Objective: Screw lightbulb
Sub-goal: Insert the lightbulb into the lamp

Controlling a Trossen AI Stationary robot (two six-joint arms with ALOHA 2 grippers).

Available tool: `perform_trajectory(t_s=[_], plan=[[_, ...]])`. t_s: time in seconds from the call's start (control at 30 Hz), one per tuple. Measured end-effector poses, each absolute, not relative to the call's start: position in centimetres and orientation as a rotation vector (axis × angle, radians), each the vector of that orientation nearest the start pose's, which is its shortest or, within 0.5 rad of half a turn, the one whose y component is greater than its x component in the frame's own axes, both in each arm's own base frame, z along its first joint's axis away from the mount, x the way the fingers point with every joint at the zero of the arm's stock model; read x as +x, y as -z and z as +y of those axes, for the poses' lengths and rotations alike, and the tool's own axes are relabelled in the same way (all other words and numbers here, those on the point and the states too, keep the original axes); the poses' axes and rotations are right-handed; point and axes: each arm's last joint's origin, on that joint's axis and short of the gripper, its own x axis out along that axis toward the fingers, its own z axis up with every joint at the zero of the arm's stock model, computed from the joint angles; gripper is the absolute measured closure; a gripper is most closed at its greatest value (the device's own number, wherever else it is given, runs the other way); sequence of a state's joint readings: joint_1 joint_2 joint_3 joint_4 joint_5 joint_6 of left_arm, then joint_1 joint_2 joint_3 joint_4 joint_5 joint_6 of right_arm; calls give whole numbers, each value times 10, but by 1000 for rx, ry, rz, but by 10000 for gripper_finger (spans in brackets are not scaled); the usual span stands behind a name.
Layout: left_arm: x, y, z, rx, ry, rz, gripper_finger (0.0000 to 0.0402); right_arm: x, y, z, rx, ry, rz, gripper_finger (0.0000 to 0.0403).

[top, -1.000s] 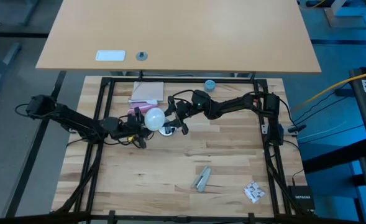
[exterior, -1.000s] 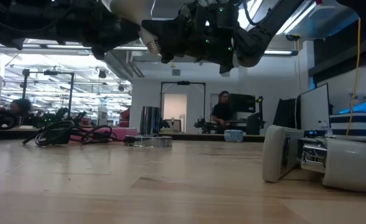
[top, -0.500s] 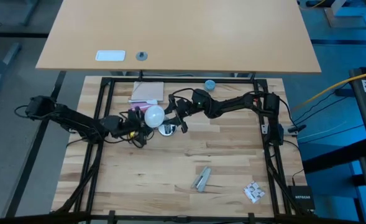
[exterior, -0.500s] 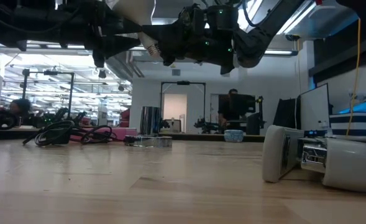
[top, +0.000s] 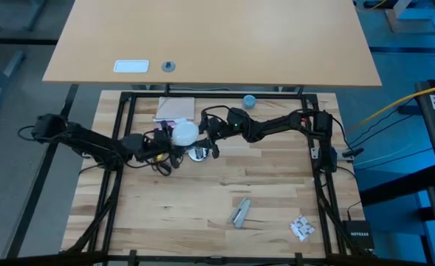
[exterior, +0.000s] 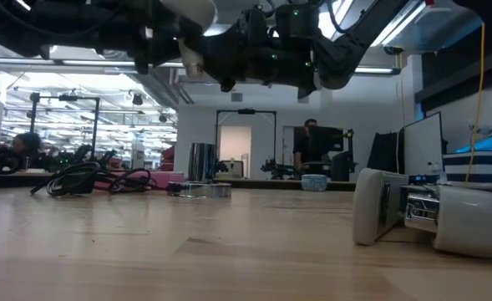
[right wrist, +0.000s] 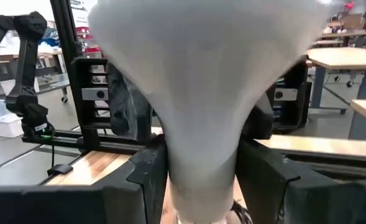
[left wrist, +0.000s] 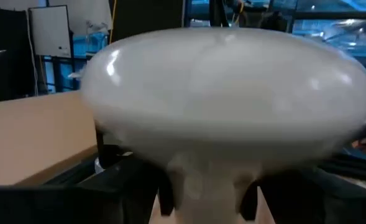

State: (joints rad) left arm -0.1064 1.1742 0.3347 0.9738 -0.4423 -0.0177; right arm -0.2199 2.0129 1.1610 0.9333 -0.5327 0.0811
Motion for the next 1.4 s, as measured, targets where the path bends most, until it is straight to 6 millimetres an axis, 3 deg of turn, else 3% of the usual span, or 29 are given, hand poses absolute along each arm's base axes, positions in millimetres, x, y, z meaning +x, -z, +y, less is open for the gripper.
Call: perform_trajectory(t_s=[0.27,0.63,0.93,1.4], plan=[[227,-210,-9,-49,-339,-106,162,424,-202,-80,50,-352,-49,235],[226,-218,-10,24,-337,-168,162,423,-206,-85,12,-365,-78,235],[226,-216,-10,19,-344,-155,189,421,-206,-89,13,-386,-72,235],[225,-216,-10,18,-345,-154,181,421,-205,-89,11,-386,-70,235]])
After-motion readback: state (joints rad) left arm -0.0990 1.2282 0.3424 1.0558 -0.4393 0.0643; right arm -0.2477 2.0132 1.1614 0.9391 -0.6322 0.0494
